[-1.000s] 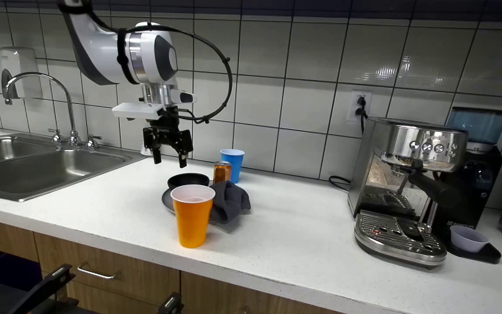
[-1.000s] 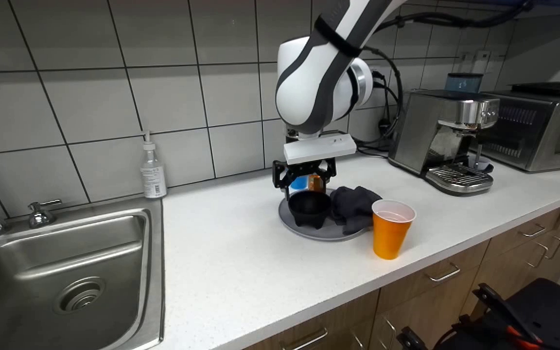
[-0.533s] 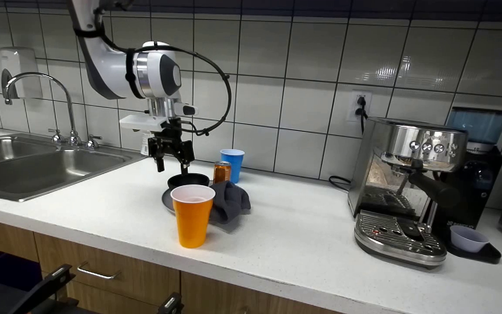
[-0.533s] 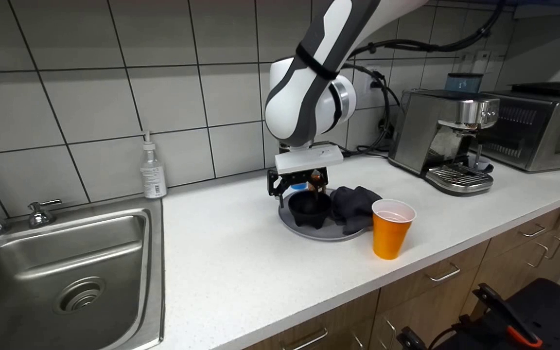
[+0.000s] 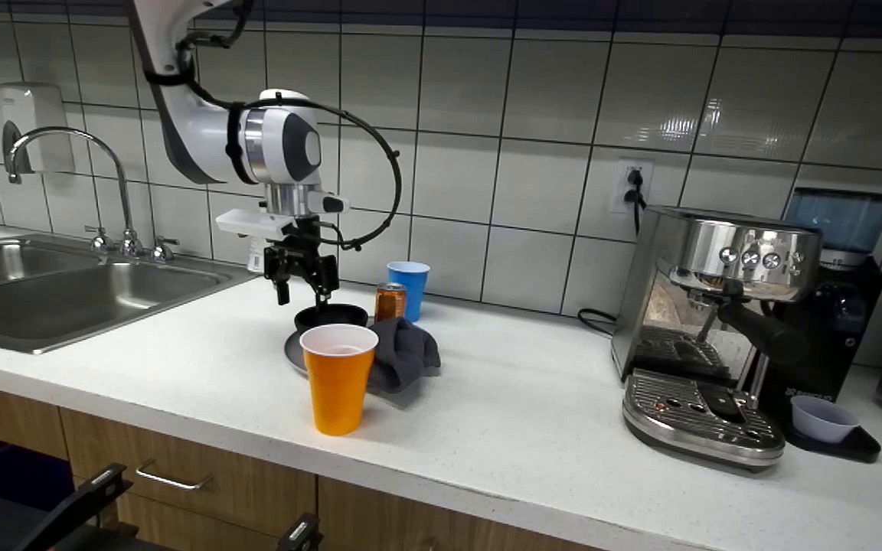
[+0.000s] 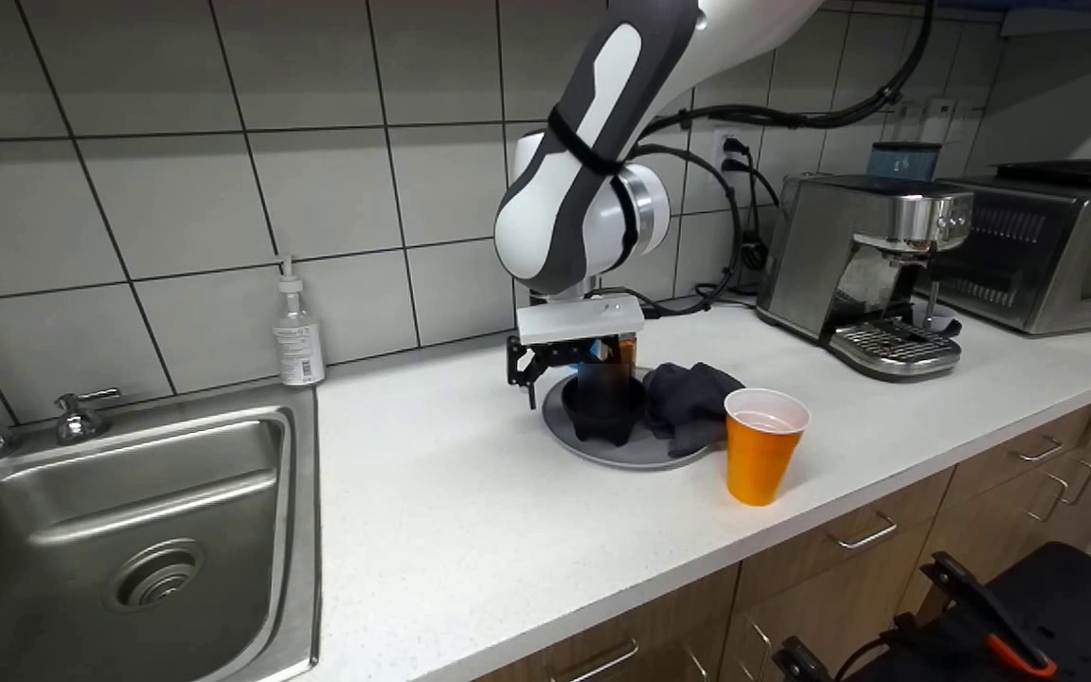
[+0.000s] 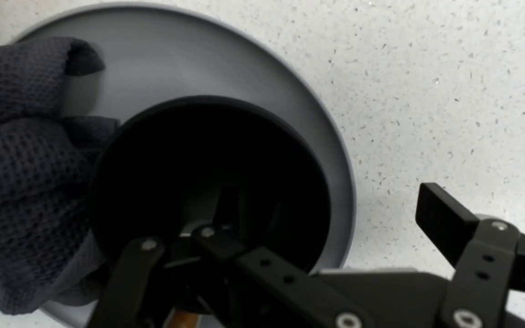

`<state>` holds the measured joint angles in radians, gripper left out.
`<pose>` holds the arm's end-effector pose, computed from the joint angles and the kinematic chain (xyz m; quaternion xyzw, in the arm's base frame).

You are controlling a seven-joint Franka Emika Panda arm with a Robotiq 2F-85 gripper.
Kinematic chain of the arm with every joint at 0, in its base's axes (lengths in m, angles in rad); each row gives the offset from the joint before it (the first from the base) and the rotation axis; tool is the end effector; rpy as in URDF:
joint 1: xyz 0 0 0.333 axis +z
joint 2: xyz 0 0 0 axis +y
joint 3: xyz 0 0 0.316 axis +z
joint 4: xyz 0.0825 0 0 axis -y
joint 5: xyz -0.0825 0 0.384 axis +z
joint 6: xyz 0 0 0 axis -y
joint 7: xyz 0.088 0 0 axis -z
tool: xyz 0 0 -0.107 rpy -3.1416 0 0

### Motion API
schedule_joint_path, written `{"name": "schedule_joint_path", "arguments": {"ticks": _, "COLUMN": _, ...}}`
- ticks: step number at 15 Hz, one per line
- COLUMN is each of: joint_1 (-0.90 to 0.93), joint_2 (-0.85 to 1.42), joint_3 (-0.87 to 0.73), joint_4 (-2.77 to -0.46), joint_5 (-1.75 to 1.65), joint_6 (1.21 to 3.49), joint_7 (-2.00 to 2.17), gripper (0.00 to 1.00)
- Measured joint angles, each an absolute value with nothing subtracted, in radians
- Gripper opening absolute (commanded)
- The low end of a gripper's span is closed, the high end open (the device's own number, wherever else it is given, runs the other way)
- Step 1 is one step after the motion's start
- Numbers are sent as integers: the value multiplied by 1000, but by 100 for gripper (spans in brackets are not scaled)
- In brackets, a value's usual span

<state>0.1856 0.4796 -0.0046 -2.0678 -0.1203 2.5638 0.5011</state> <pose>0.5820 0.1084 0.1977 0.9934 -0.1094 0.0191 0.0296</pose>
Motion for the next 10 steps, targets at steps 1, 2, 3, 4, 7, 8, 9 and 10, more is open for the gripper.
{"name": "schedule_joint_path", "arguments": {"ticks": 1, "joint_1": 186, "joint_2": 487, "joint_3": -6, "joint_4": -2059, "joint_5": -113, "joint_6": 2564, "joint_7": 501, "gripper": 100}}
{"name": "schedule_joint_path", "arguments": {"ticks": 2, "joint_1": 187, "joint_2": 494, "joint_3": -8, "joint_4": -2051, "joint_5": -106, "joint_6": 2563, "joint_7": 501, "gripper": 100}}
{"name": "schedule_joint_path", "arguments": {"ticks": 3, "joint_1": 188, "joint_2": 501, "joint_3": -10, "joint_4": -2044, "joint_5": -102, "joint_6": 2563, "joint_7": 501, "gripper": 100}}
{"name": "schedule_joint_path", "arguments": {"ticks": 4, "joint_1": 188, "joint_2": 507, "joint_3": -12, "joint_4": -2038, "joint_5": -99, "joint_6": 2563, "joint_7": 501, "gripper": 100}}
{"name": "schedule_joint_path", "arguments": {"ticks": 7, "joint_1": 188, "joint_2": 521, "joint_3": -13, "joint_4": -2023, "joint_5": -91, "joint_6": 2562, "joint_7": 501, "gripper": 66}}
{"name": "schedule_joint_path", "arguments": {"ticks": 8, "joint_1": 188, "joint_2": 525, "joint_3": -13, "joint_4": -2018, "joint_5": -86, "joint_6": 2562, "joint_7": 501, "gripper": 56}}
{"name": "schedule_joint_path", "arguments": {"ticks": 9, "joint_1": 188, "joint_2": 528, "joint_3": -13, "joint_4": -2015, "joint_5": -81, "joint_6": 2562, "joint_7": 501, "gripper": 49}}
{"name": "schedule_joint_path", "arguments": {"ticks": 10, "joint_1": 188, "joint_2": 530, "joint_3": -13, "joint_4": -2013, "joint_5": -78, "joint_6": 2562, "joint_7": 501, "gripper": 42}}
